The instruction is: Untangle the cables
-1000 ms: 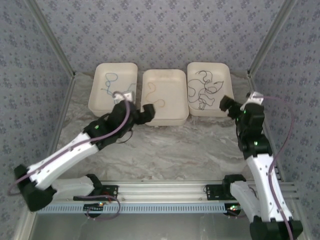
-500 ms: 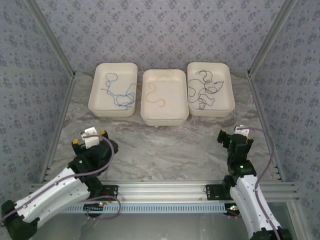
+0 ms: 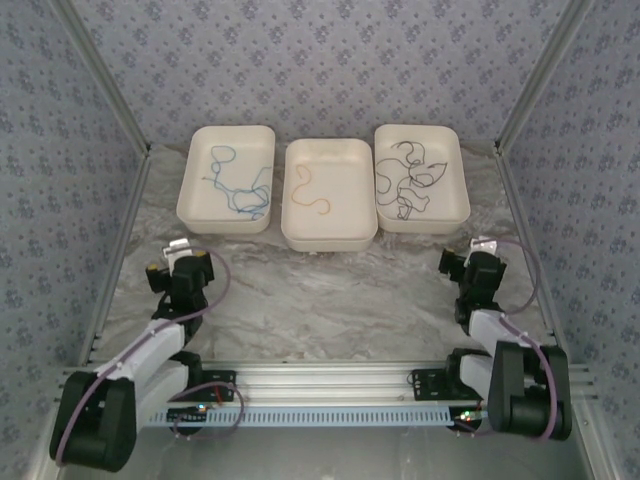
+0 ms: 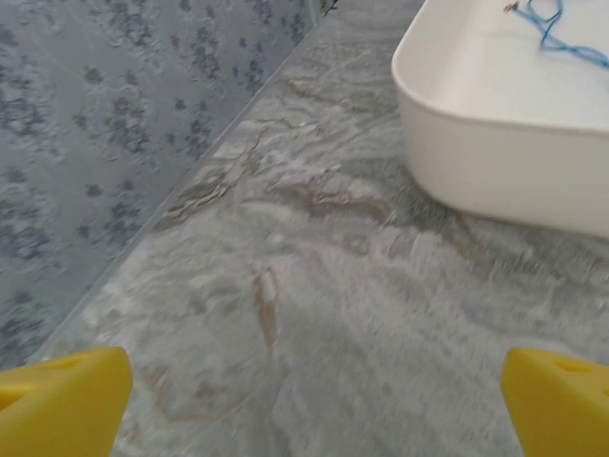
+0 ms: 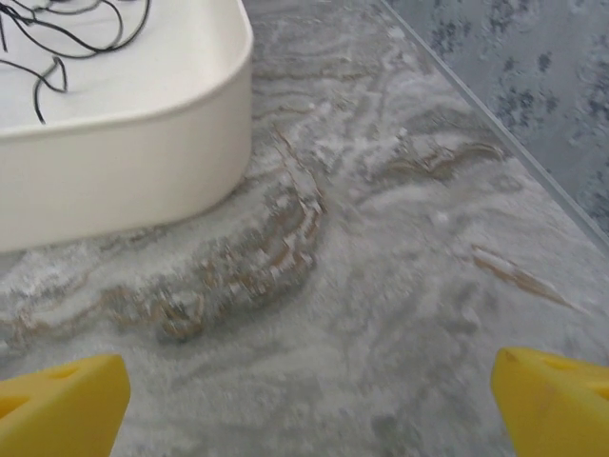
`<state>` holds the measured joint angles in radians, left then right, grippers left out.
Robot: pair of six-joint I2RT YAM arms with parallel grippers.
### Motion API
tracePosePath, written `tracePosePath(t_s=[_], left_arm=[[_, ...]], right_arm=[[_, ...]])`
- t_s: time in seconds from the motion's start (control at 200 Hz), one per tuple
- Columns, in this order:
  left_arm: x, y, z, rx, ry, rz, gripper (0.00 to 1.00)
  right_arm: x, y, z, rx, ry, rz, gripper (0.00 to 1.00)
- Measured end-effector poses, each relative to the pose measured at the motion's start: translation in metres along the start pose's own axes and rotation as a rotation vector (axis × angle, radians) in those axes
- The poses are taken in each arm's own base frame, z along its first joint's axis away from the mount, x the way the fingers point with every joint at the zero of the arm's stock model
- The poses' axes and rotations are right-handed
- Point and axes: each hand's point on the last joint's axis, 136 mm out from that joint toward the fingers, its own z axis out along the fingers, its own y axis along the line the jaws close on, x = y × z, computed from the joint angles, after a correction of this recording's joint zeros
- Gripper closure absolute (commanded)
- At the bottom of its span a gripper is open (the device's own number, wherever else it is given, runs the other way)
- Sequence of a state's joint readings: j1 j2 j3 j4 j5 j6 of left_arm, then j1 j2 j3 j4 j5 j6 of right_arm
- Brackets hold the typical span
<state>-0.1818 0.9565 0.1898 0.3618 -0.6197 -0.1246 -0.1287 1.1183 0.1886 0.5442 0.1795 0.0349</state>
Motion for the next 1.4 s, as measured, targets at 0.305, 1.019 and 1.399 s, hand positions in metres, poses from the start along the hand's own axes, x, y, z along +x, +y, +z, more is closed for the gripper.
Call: tracePosePath(t_s=[0.305,1.019,1.399], left_arm=[[-0.017,-0.045,0.044,0.146,-0.019,0.034,0.01],[-0.026,-0.048,0.082,0.188,-0.049,-0.04,0.01],[-0.024,-0.05,0.082,0.199,-0.039,-0.043,0.01]], right_arm=[[-0.035,0.019,0.019,-0.086,-0.07,-0.01,0.0],[-0.044,0.06,0.01,-0.264,-0.125,-0.046,0.0],[-0.007,0.082,0.04,-0.307,-0.024,-0.103,0.0]])
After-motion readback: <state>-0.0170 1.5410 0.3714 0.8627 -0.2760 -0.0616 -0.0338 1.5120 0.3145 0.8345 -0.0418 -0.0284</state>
